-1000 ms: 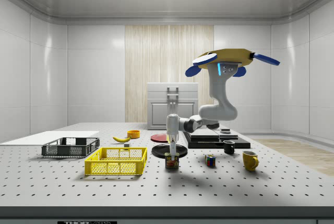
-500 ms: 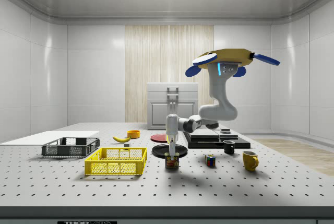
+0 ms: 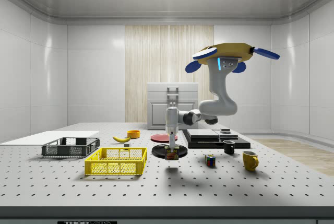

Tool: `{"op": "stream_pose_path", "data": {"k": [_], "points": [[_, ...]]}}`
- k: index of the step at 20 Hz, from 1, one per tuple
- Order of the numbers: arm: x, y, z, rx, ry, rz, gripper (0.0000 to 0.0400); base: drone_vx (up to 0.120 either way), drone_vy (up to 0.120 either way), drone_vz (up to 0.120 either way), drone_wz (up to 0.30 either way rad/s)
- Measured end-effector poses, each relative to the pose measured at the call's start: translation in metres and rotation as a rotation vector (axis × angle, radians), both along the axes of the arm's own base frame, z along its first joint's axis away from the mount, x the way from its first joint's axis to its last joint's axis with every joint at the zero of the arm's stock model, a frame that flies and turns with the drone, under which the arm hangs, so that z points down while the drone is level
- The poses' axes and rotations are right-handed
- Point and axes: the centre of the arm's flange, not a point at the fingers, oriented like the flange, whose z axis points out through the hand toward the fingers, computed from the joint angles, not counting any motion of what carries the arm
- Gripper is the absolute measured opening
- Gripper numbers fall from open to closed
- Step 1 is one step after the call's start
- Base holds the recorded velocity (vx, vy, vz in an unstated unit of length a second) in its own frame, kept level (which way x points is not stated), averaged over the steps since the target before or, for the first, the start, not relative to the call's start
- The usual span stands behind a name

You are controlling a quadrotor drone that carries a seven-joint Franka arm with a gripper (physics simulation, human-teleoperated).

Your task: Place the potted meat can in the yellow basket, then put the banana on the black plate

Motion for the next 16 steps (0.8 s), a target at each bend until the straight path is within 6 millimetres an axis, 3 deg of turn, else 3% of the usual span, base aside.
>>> {"op": "stream_pose_path", "data": {"k": [3, 9, 16], "points": [[0.0000, 0.0000, -0.0034, 0.000, 0.000, 0.005, 0.0292, 0.000, 0.000, 0.120, 0.000], [0.0000, -0.0001, -0.0060, -0.001, 0.000, 0.005, 0.0292, 0.120, 0.000, 0.120, 0.000], [0.0000, -0.0001, -0.0068, -0.001, 0.000, 0.004, 0.0292, 0.120, 0.000, 0.000, 0.000]]}}
